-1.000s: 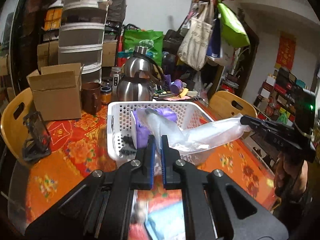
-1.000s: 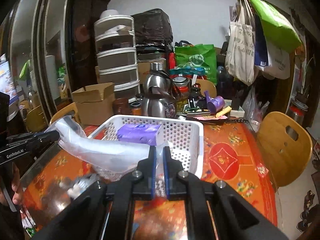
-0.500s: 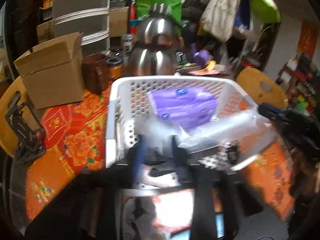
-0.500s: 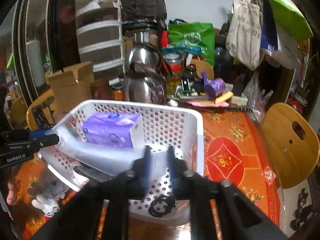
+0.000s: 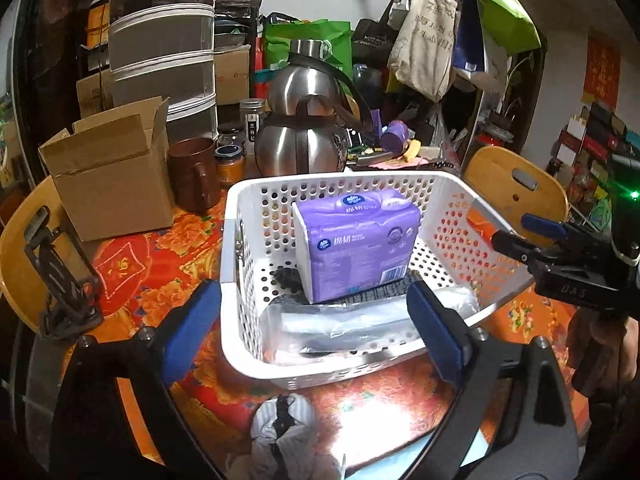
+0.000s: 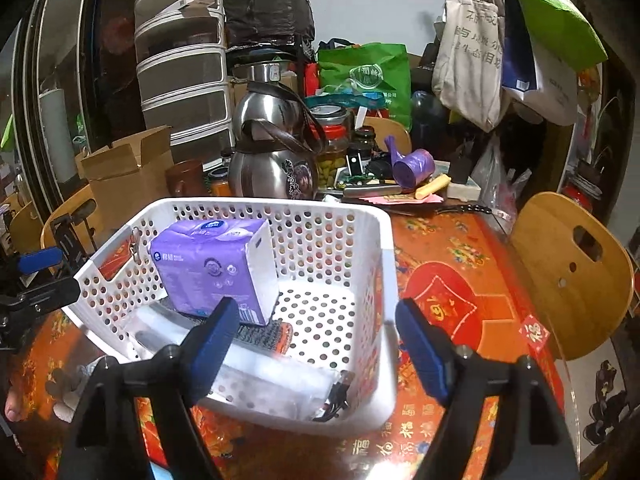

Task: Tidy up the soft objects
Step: 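Move both grippers back to the white fuzzy socks on the table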

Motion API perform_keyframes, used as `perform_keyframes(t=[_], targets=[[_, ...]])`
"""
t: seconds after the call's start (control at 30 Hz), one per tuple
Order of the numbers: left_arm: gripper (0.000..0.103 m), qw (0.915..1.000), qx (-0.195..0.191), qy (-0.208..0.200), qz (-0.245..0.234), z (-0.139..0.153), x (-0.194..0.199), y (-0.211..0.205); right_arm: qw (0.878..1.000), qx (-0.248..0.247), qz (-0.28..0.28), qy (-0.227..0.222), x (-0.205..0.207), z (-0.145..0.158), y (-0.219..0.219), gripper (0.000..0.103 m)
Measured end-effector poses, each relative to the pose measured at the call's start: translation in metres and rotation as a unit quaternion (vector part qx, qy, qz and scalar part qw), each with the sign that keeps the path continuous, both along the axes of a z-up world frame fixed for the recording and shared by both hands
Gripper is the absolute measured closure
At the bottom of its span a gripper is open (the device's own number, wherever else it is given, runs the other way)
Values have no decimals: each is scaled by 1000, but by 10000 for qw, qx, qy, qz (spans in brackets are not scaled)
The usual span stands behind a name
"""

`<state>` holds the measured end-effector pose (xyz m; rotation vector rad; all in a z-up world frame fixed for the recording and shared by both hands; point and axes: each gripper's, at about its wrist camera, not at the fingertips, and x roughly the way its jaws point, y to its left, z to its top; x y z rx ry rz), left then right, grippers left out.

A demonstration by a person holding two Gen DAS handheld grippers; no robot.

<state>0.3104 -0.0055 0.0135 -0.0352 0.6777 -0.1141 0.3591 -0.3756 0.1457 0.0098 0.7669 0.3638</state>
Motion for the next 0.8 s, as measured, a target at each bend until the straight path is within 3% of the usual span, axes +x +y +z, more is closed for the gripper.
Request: perform_keyframes(t=[0.17,0.33,0.57,0.8], targets=[[9,9996,0,-257,87,22,-30,16,9997,196,-131,-69,-26,8,-4,23],[1,9982,-61,-420,426,30,-83,47,9996,236,-121,-130,-77,7,8,18],[1,9962,-87,-148,854,-22,-135,88,9999,123,109,9,-142,-13,54,18],[1,9965,-305,36,776,-73,-164,110,9965,417,715,-105,-188,-13,110,18]])
